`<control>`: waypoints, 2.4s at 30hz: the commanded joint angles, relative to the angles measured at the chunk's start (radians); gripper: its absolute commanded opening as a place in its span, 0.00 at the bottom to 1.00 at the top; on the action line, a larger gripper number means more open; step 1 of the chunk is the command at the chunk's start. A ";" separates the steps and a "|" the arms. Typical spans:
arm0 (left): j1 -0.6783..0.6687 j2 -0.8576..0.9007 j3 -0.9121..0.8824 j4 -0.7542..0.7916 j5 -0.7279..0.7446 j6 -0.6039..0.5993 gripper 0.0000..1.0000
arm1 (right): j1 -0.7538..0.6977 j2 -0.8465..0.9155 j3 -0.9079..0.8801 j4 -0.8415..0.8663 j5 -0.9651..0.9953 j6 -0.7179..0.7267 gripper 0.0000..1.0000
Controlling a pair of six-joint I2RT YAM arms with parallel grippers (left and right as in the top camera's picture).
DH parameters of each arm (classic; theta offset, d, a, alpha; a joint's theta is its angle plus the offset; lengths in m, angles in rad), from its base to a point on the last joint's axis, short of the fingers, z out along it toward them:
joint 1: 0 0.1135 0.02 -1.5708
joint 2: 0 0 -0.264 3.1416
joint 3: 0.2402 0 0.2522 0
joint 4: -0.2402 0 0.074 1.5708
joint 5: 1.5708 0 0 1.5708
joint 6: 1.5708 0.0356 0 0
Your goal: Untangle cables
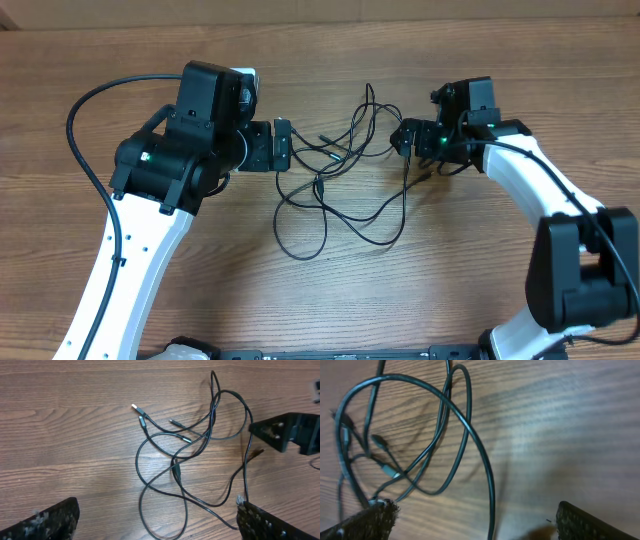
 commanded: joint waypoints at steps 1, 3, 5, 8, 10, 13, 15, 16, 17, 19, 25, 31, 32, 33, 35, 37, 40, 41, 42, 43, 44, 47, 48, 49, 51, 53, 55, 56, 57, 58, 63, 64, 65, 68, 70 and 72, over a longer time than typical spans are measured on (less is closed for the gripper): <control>0.005 -0.011 0.005 0.000 0.011 -0.005 1.00 | -0.001 0.037 0.010 0.035 -0.066 -0.145 0.99; 0.005 -0.011 0.005 0.000 0.011 -0.005 1.00 | -0.001 0.046 0.010 0.045 -0.087 -0.176 0.98; 0.005 -0.011 0.005 0.000 0.011 -0.005 1.00 | -0.001 0.056 0.010 0.054 -0.088 -0.198 0.98; 0.005 -0.011 0.005 0.000 0.011 -0.005 1.00 | -0.001 0.070 0.007 0.071 -0.088 -0.198 0.96; 0.005 -0.011 0.005 0.000 0.011 -0.005 1.00 | -0.001 0.080 0.003 0.090 -0.089 -0.198 0.93; 0.005 -0.011 0.005 0.000 0.011 -0.005 1.00 | -0.001 0.102 0.003 0.105 -0.095 -0.198 0.92; 0.005 -0.011 0.005 0.000 0.011 -0.005 1.00 | -0.001 0.122 0.003 0.108 -0.096 -0.198 0.92; 0.005 -0.011 0.005 0.000 0.011 -0.005 1.00 | -0.001 0.135 0.003 0.109 -0.099 -0.198 0.91; 0.005 -0.011 0.005 0.000 0.011 -0.005 1.00 | -0.001 0.145 0.003 0.110 -0.108 -0.198 0.89; 0.005 -0.011 0.005 0.000 0.011 -0.005 1.00 | -0.001 0.166 0.003 0.113 -0.181 -0.224 0.82; 0.005 -0.011 0.005 0.000 0.011 -0.005 1.00 | -0.001 0.193 0.003 0.110 -0.320 -0.299 0.49; 0.005 -0.011 0.005 0.000 0.011 -0.005 1.00 | -0.001 0.201 0.003 0.064 -0.320 -0.298 0.04; 0.005 -0.011 0.005 0.000 0.011 -0.005 1.00 | -0.001 0.201 0.003 0.055 -0.320 -0.298 0.04; 0.005 -0.011 0.005 0.000 0.011 -0.005 1.00 | -0.001 0.200 0.003 0.042 -0.321 -0.298 0.04; 0.005 -0.011 0.005 0.000 0.011 -0.005 1.00 | -0.001 0.200 0.003 0.017 -0.351 -0.303 0.04; 0.005 -0.011 0.005 0.000 0.011 -0.005 1.00 | -0.002 0.198 0.003 0.002 -0.407 -0.332 0.04; 0.005 -0.011 0.005 0.000 0.011 -0.005 1.00 | -0.002 0.179 0.005 -0.014 -0.552 -0.385 0.04; 0.005 -0.011 0.005 0.000 0.011 -0.005 1.00 | -0.002 0.171 0.005 -0.011 -0.581 -0.386 0.04; 0.005 -0.011 0.005 0.000 0.011 -0.005 1.00 | -0.002 0.145 0.006 -0.005 -0.635 -0.389 0.04; 0.005 -0.011 0.005 0.000 0.011 -0.005 1.00 | -0.002 0.127 0.006 0.003 -0.664 -0.377 0.04; 0.005 -0.011 0.005 0.000 0.011 -0.005 1.00 | -0.002 0.111 0.008 0.009 -0.681 -0.360 0.04; 0.005 -0.011 0.005 0.000 0.011 -0.005 1.00 | -0.002 0.029 0.029 0.008 -0.686 -0.256 0.04; 0.005 -0.011 0.005 0.000 0.011 -0.005 1.00 | -0.002 0.005 0.037 0.003 -0.686 -0.236 0.04; 0.005 -0.011 0.005 0.000 0.011 -0.005 1.00 | -0.002 -0.026 0.048 -0.015 -0.686 -0.232 0.04; 0.005 -0.011 0.005 0.000 0.011 -0.005 1.00 | -0.002 -0.082 0.073 -0.040 -0.686 -0.231 0.04; 0.005 -0.011 0.005 0.000 0.011 -0.005 1.00 | -0.002 -0.168 0.111 -0.041 -0.658 -0.206 0.04; 0.005 -0.011 0.005 0.000 0.011 -0.005 1.00 | -0.002 -0.248 0.161 -0.042 -0.627 -0.183 0.04; 0.005 -0.011 0.005 0.000 0.011 -0.005 1.00 | -0.002 -0.278 0.183 -0.042 -0.626 -0.183 0.04; 0.005 -0.011 0.005 0.000 0.011 -0.005 1.00 | -0.002 -0.309 0.208 -0.041 -0.624 -0.170 0.04; 0.005 -0.011 0.005 0.000 0.011 -0.005 1.00 | -0.002 -0.332 0.230 -0.039 -0.621 -0.151 0.04; 0.005 -0.011 0.005 0.000 0.011 -0.005 1.00 | -0.001 -0.473 0.390 -0.037 -0.622 -0.006 0.04; 0.005 -0.011 0.005 0.000 0.011 -0.005 1.00 | -0.001 -0.495 0.404 -0.035 -0.622 0.005 0.04; 0.005 -0.011 0.005 0.000 0.011 -0.005 1.00 | -0.001 -0.518 0.414 -0.032 -0.621 0.016 0.04; 0.005 -0.011 0.005 0.000 0.011 -0.005 1.00 | -0.001 -0.593 0.426 -0.003 -0.599 0.077 0.04; 0.005 -0.011 0.005 0.000 0.011 -0.005 1.00 | -0.001 -0.648 0.426 0.021 -0.592 0.130 0.04; 0.005 -0.011 0.005 0.000 0.011 -0.005 1.00 | -0.001 -0.681 0.426 0.023 -0.592 0.147 0.04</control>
